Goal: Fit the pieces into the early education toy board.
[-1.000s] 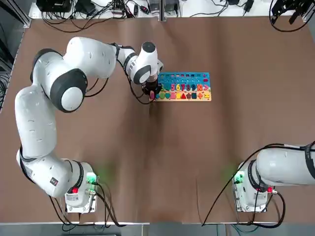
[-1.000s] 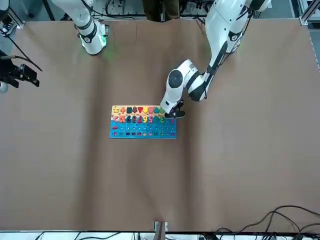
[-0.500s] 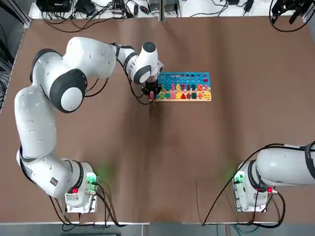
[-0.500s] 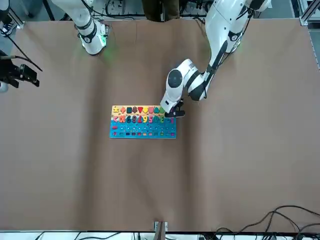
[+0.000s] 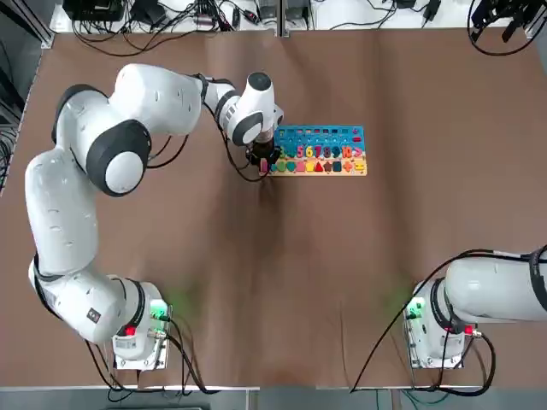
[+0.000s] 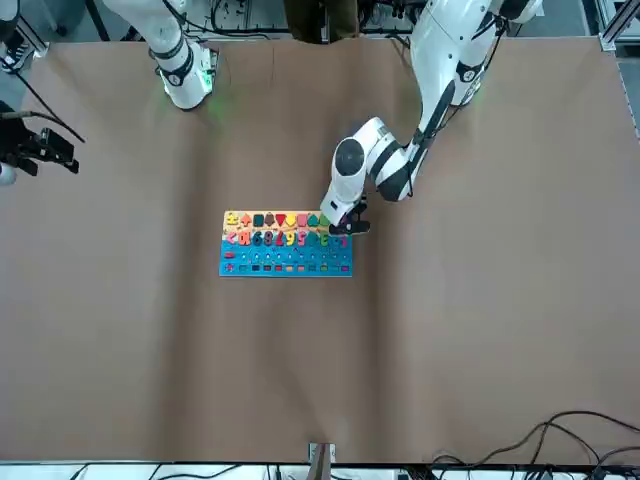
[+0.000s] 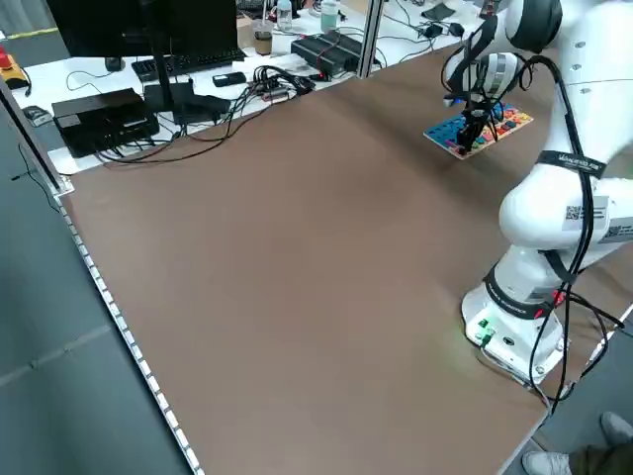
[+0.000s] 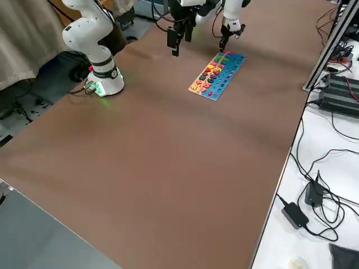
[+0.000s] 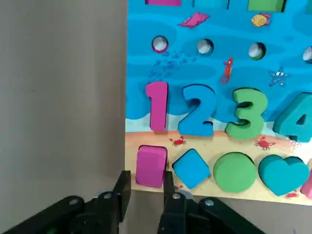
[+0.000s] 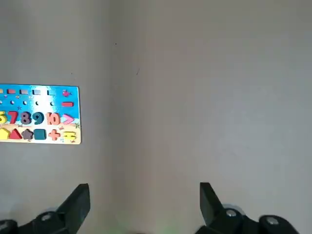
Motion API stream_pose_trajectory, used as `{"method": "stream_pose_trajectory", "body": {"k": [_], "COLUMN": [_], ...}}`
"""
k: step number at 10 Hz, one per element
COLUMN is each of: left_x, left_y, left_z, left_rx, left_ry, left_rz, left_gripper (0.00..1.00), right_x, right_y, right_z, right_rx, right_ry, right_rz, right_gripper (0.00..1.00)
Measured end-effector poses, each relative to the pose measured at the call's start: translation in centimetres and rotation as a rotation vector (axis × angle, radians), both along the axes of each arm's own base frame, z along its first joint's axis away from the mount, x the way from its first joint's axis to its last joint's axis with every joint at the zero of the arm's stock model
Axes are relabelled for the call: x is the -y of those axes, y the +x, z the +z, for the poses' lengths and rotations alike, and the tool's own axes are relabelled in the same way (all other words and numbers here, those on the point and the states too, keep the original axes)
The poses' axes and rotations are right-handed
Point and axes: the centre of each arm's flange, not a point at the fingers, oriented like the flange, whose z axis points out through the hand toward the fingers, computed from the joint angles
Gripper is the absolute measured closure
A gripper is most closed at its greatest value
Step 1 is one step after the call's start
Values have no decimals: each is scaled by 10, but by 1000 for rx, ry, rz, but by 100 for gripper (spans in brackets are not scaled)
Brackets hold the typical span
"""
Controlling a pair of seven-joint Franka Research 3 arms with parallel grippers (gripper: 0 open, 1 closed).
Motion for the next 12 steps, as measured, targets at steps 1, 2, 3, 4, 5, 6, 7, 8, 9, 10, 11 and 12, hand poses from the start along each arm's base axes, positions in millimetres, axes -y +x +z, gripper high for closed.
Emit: {"method": "stream_pose_trajectory", "body": {"k": [1,2,3,4,5,6,7,8,9,10,11,12], "left_x": [0,1,2,3,5,6,7,8,8,7,2,-10], "left_y": [0,-1,-2,-3,-4,-3,-2,0,4,11,21,36], "left_z": [0,0,0,0,1,2,4,8,18,37,64,99], "left_rx": [0,-1,-2,-1,1,3,5,12,27,49,72,102], "left_ry": [1,1,2,1,0,-2,-4,-10,-20,-28,-29,-30], "left_rz": [0,-2,-5,-7,-8,-8,-7,-6,-3,1,-4,-5], "left_gripper": [66,66,66,66,66,66,66,65,62,60,56,42], "right_x": [0,0,0,0,0,0,0,0,0,0,0,0], "right_y": [0,0,0,0,0,0,0,0,0,0,0,0], "right_z": [0,0,0,0,0,0,0,0,0,0,0,0], "right_rx": [0,0,0,0,0,0,0,0,0,0,0,0], "right_ry": [0,0,0,0,0,0,0,0,0,0,0,0], "right_rz": [0,0,0,0,0,0,0,0,0,0,0,0], "right_gripper": [1,1,1,1,1,1,1,1,1,1,1,1]}}
